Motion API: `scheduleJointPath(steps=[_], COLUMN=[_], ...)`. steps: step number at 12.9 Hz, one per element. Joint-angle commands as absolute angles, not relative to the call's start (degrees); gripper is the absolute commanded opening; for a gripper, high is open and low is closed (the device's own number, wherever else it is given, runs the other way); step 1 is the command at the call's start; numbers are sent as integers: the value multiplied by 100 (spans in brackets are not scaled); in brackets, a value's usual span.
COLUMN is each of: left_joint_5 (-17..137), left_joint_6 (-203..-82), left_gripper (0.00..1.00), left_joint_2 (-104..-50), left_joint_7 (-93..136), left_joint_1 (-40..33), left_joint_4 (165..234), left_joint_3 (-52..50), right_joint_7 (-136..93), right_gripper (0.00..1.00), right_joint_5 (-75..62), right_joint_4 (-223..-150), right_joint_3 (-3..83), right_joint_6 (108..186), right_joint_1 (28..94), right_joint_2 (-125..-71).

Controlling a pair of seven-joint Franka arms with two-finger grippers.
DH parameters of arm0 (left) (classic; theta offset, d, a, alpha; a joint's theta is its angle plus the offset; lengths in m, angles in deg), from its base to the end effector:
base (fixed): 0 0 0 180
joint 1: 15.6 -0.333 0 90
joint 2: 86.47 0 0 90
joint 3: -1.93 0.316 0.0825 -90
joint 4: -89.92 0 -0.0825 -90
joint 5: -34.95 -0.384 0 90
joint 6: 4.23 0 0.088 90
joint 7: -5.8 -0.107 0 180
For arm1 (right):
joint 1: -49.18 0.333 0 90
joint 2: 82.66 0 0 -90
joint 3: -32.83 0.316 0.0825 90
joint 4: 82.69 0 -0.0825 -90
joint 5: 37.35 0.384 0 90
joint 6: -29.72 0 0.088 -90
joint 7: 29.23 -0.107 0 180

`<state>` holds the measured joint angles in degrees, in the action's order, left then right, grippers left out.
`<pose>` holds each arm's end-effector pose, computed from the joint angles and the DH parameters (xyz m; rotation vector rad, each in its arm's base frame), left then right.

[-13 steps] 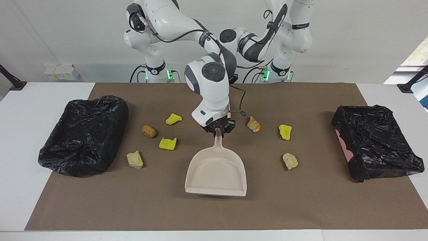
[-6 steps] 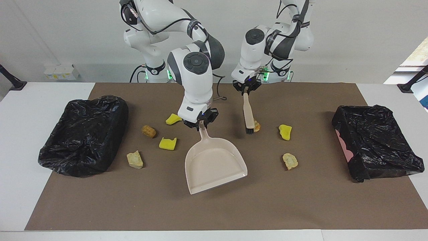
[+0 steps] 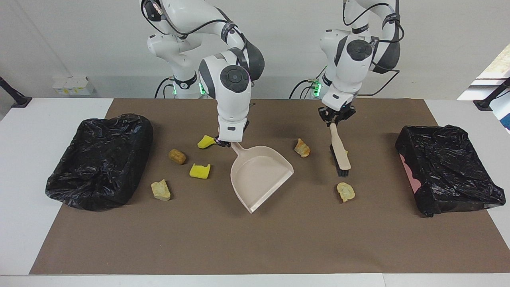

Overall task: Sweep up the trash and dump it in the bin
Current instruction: 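Lift the dustpan with the right gripper while the left gripper grasps the brush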

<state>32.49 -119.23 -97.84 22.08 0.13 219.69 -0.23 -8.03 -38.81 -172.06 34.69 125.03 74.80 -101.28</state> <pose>0.4547 -0.1445 0.4370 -3.0788 0.0715 0.0670 0.5630 0.2875 0.4424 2.8181 1.2826 -0.3420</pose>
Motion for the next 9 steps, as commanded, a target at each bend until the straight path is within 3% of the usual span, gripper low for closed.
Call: scheduleJointPath(steps=[1,5,9], left_joint_5=[3117,2880,2880], left_joint_6=[-11866,-12033,-12025], left_gripper=[0,0,0], left_joint_2=[-9605,-9596,-9718], left_joint_7=[1383,143,17], left_joint_1=[-722,-1900,-1965], left_joint_4=[21807,21859,22367], left_joint_3=[-114,-114,-132], right_joint_7=[518,2082,2702], right_gripper=[0,0,0], right_joint_5=[-3972,-4034,-4025], right_joint_4=[-18259,-19701,-19861], right_joint_3=[3503,3503,3503], right_joint_6=[12648,13781,14195], right_joint_1=[7441,7379,7300], right_joint_2=[-9454,-8803,-8819])
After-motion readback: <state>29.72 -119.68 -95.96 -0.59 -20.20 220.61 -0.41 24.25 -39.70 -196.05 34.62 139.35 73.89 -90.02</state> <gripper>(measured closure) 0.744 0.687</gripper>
